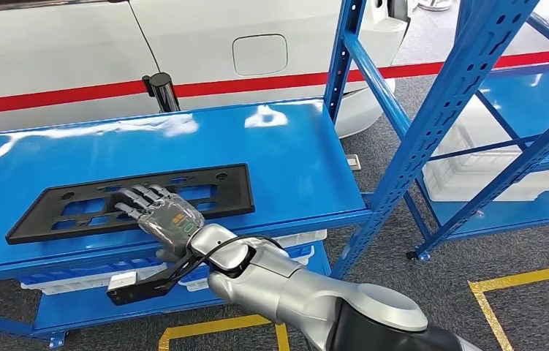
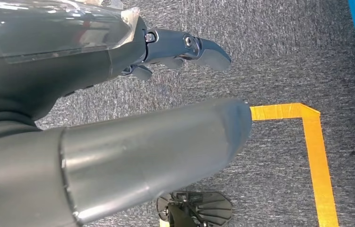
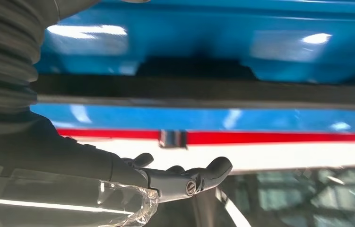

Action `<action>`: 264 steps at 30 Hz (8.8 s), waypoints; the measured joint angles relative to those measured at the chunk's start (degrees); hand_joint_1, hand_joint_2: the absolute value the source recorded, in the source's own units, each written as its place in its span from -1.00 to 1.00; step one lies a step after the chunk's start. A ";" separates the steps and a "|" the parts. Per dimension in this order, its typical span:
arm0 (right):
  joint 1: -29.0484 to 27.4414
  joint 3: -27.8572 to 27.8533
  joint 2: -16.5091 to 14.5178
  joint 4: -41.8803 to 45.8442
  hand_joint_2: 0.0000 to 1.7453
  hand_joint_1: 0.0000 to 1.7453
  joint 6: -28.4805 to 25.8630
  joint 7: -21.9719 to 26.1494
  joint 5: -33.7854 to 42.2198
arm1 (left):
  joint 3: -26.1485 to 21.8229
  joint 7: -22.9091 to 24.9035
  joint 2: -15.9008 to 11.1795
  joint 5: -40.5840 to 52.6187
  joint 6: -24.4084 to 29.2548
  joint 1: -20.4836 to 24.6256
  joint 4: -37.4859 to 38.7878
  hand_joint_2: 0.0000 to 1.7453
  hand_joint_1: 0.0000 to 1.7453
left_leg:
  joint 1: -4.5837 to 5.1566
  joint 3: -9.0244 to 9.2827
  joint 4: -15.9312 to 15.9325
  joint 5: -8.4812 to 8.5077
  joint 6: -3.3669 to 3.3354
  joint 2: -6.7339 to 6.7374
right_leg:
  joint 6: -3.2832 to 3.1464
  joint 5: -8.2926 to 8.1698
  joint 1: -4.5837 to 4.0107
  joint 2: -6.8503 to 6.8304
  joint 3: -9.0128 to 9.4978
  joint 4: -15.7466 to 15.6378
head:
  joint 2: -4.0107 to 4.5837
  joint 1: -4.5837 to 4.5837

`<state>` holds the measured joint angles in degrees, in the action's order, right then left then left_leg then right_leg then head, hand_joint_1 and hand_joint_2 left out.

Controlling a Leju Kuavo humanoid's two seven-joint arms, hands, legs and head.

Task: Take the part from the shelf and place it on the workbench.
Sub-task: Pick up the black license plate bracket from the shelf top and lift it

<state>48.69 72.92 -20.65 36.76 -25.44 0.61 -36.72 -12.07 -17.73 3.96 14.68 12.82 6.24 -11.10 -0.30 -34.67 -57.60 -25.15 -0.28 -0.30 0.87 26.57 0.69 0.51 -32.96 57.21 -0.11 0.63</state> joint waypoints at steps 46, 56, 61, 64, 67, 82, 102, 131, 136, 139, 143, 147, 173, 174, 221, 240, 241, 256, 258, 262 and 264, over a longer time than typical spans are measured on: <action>5.11 -3.34 -0.61 -4.55 1.00 -1.00 -10.38 -2.14 5.62 | -0.48 0.77 0.73 3.14 1.67 0.49 0.00 -1.00 -1.00 | 0.06 -0.13 0.00 0.36 -0.40 -0.18 | 0.25 -0.22 0.00 -0.36 0.00 0.00 | 0.00 0.00; 5.20 -3.86 -0.53 -1.95 1.00 -1.00 -10.38 -1.97 5.01 | -0.54 0.61 0.74 3.15 1.69 0.47 0.00 -1.00 -1.00 | 0.10 -0.18 0.00 0.29 -0.32 -0.18 | 0.24 -0.18 0.01 -0.36 -0.05 -0.01 | 0.00 0.00; 5.20 -3.91 -0.50 -1.67 1.00 -1.00 -10.38 -1.97 5.00 | -0.55 0.60 0.73 3.15 1.69 0.46 0.00 -1.00 -1.00 | 0.10 -0.18 0.00 0.29 -0.32 -0.18 | 0.24 -0.18 0.01 -0.36 -0.04 -0.01 | 0.00 0.00; 5.20 -3.92 -0.50 -1.59 1.00 -1.00 -10.36 -1.97 4.93 | -0.55 0.59 0.73 3.15 1.73 0.44 0.00 -1.00 -1.00 | 0.10 -0.18 0.00 0.29 -0.32 -0.18 | 0.24 -0.19 0.01 -0.36 -0.04 -0.01 | 0.00 0.00; 5.20 -3.92 -0.49 -1.54 1.00 -1.00 -10.06 -2.24 4.75 | -0.56 0.59 0.74 3.15 1.75 0.41 0.00 -1.00 -1.00 | 0.09 -0.18 0.00 0.29 -0.32 -0.18 | 0.24 -0.19 0.01 -0.36 -0.05 -0.01 | 0.00 0.00; 4.23 -2.79 0.07 -6.40 1.00 -1.00 -5.62 -5.12 4.01 | -0.97 0.93 0.86 3.94 1.74 0.38 0.00 -1.00 -1.00 | 0.10 -0.18 0.00 0.29 -0.32 -0.18 | 0.24 -0.18 0.01 -0.36 -0.06 -0.01 | 0.00 0.00; 4.49 -4.26 0.37 -13.72 1.00 -1.00 -5.33 -6.75 5.88 | -1.46 1.14 1.01 4.49 1.73 0.55 0.00 -1.00 -1.00 | 0.10 -0.15 0.00 0.29 -0.32 -0.18 | 0.24 -0.19 0.01 -0.36 -0.04 -0.01 | 0.00 0.00; 7.06 -6.69 1.24 -20.83 1.00 0.88 -6.25 -20.13 -2.03 | -2.26 1.44 1.39 5.56 1.76 0.64 0.00 -1.00 -1.00 | 0.10 0.06 -0.01 0.29 -0.32 -0.17 | 0.25 -0.19 0.02 -0.36 0.15 -0.02 | 0.00 0.00; 6.86 -6.78 1.64 -21.48 1.00 1.00 -6.30 -21.24 -4.51 | -2.55 1.37 1.50 5.70 1.80 0.63 0.00 -1.00 -1.00 | 0.10 0.05 -0.01 0.29 -0.32 -0.17 | 0.25 -0.20 0.02 -0.35 0.14 -0.02 | 0.00 0.00; 6.89 -7.36 1.68 -21.54 1.00 1.00 -6.90 -21.21 -6.28 | -3.03 1.08 1.54 6.05 1.77 0.64 0.00 -1.00 -1.00 | 0.10 0.05 -0.01 0.28 -0.32 -0.17 | 0.25 -0.19 0.02 -0.35 0.14 -0.02 | 0.00 0.00; 7.04 -8.20 1.67 -21.53 1.00 1.00 -7.38 -21.12 -7.59 | -3.34 0.81 1.61 6.31 1.76 0.65 0.00 -1.00 -1.00 | 0.10 0.05 -0.01 0.28 -0.32 -0.17 | 0.25 -0.19 0.01 -0.36 0.14 -0.02 | 0.00 0.00; 7.30 -8.64 1.67 -21.53 1.00 1.00 -7.66 -21.15 -9.04 | -3.48 0.59 1.69 6.52 1.76 0.68 -0.01 -1.00 -1.00 | 0.10 0.05 -0.01 0.28 -0.32 -0.18 | 0.25 -0.19 0.01 -0.36 0.15 -0.02 | 0.00 0.00; 6.68 -37.54 0.91 -10.99 1.00 1.00 -10.55 2.34 -8.02 | -8.55 -0.53 1.84 8.18 2.45 0.63 0.00 -1.00 -1.00 | 0.10 -0.11 -0.01 0.28 -0.32 -0.18 | 0.26 -0.19 0.01 -0.36 0.03 -0.01 | 0.00 0.00; 6.61 -38.54 0.90 -10.05 1.00 1.00 -10.53 3.15 -7.47 | -8.77 -0.59 1.84 8.18 2.46 0.62 0.00 -1.00 -1.00 | 0.11 -0.12 -0.01 0.28 -0.32 -0.18 | 0.26 -0.19 0.01 -0.36 0.03 -0.01 | 0.00 0.00; -15.21 -54.65 4.73 34.60 1.00 1.00 25.57 14.67 41.09 | -13.69 -0.56 1.81 8.41 1.88 -1.66 0.00 1.00 -1.00 | 0.12 -0.25 0.00 0.24 -0.31 -0.20 | 0.25 -0.18 0.02 -0.36 -0.11 -0.02 | 0.00 0.00; -18.07 -50.95 6.69 39.07 1.00 1.00 25.05 15.99 41.26 | -14.98 -0.20 1.60 7.56 1.13 -2.17 0.00 1.00 -1.00 | 0.46 -0.40 -0.41 -0.03 -1.00 -0.22 | 0.78 -0.30 0.80 -0.36 0.06 -0.18 | 0.00 0.00; -18.19 -50.53 6.90 39.67 1.00 1.00 24.50 16.27 41.05 | -15.08 -0.13 1.54 7.56 1.20 -2.17 0.00 1.00 -1.00 | 0.51 -0.35 -0.27 0.11 -1.34 -0.21 | 1.06 -0.40 0.82 -0.35 0.12 -0.28 | 0.00 0.00; -19.56 -47.72 9.66 42.61 1.00 1.00 21.88 17.85 40.45 | -16.23 -0.87 1.49 7.86 1.48 -2.16 0.00 1.00 -1.00 | 0.17 -1.44 -0.20 2.24 -0.61 -0.05 | 1.53 2.28 0.72 -0.15 2.67 0.88 | 0.00 0.20; -19.45 -47.41 9.87 42.59 1.00 1.00 21.97 18.29 40.70 | -16.30 -0.90 1.40 7.69 1.54 -2.23 0.01 1.00 -1.00 | -0.20 -2.07 -1.00 1.47 0.05 -0.06 | 0.65 1.83 1.00 -0.18 2.04 0.89 | 0.00 0.15; -19.29 -46.96 10.03 42.53 1.00 1.00 22.06 18.99 40.90 | -16.41 -0.91 1.43 7.57 1.56 -2.24 0.02 1.00 -1.00 | -0.64 -5.92 -12.14 -7.19 1.16 0.12 | -1.07 0.37 0.87 -0.43 0.33 0.87 | 0.00 0.07; -19.34 -46.84 10.19 42.44 1.00 1.00 22.08 19.02 40.90 | -16.47 -0.92 1.43 7.57 1.56 -2.25 0.02 1.00 -1.00 | -0.73 -6.38 -16.42 -8.62 1.29 0.12 | -1.13 -0.32 0.64 -0.51 -0.64 0.91 | 0.00 0.06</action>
<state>29.35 26.08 -10.47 79.20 -3.36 19.63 4.17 -28.53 -18.64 5.38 22.26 14.38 3.99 -11.08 -1.03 -41.04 -74.02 -33.76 1.01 -0.17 -0.26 26.25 1.34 0.00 -33.60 58.12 -0.11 0.69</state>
